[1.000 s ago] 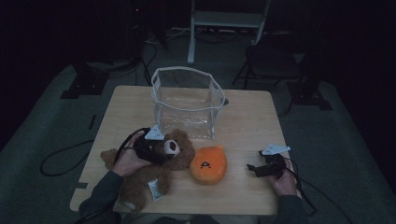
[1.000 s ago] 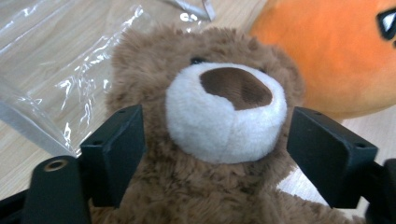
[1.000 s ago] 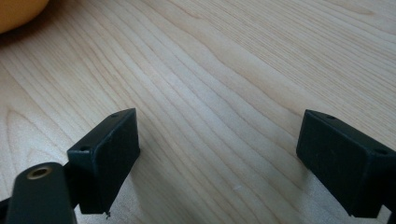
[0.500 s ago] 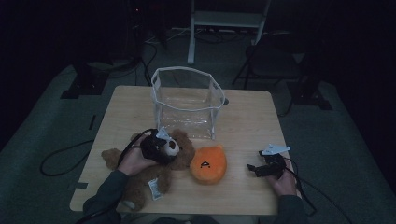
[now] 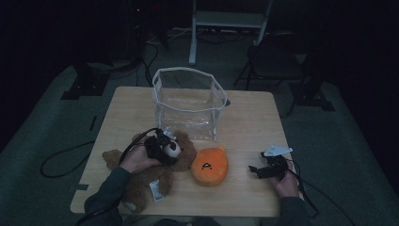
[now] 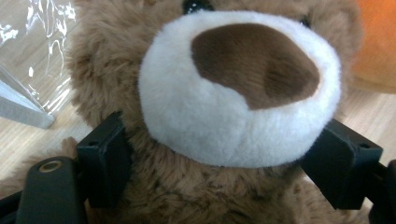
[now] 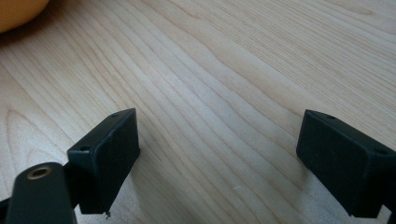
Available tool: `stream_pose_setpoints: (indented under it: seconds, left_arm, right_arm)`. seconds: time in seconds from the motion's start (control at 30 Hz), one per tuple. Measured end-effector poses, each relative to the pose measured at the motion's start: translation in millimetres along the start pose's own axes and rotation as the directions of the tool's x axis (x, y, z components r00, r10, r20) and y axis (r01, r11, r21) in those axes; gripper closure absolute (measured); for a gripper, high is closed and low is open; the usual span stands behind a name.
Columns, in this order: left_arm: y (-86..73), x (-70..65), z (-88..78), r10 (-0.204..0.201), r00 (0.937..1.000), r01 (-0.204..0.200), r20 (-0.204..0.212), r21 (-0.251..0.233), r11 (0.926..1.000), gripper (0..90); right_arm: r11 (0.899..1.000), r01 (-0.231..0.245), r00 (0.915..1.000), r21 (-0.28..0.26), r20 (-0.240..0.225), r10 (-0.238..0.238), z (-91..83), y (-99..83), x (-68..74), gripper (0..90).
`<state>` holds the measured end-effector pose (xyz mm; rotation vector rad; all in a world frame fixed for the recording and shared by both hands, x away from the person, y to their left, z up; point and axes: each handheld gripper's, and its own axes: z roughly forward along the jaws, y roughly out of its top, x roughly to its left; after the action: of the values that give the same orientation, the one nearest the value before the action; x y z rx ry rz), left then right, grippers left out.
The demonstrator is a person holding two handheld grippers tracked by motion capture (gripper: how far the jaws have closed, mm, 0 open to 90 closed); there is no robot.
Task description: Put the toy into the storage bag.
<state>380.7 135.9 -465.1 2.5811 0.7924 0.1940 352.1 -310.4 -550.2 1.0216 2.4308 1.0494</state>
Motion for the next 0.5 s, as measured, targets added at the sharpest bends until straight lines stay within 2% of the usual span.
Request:
stream_pose_setpoints:
  seconds: [0.13, 0.27, 0.43, 0.5]
  left_arm:
    - [-0.7, -5.8, 3.9, 0.056, 0.9975, -0.055, -0.043, 0.030, 0.9980, 11.9]
    - [0.9, -10.0, 2.5, 0.068, 0.9956, -0.066, -0.064, 0.034, 0.9973, 9.8]
    - [1.7, -8.9, -8.0, 0.048, 0.9975, -0.051, -0.053, -0.049, 0.9975, 10.4]
    - [4.0, -10.5, -10.4, 0.053, 0.9972, -0.056, -0.053, -0.065, 0.9963, 11.6]
  right_arm:
    - [1.000, -0.001, 1.0000, 0.000, 0.000, 0.001, 0.0, 0.0, 0.0, 12.5]
    - [1.000, 0.000, 1.0000, 0.000, 0.000, 0.000, 0.0, 0.0, 0.0, 12.5]
    - [1.000, 0.000, 1.0000, 0.000, 0.000, 0.000, 0.0, 0.0, 0.0, 12.5]
    - [1.000, 0.000, 1.0000, 0.000, 0.000, 0.000, 0.0, 0.0, 0.0, 12.5]
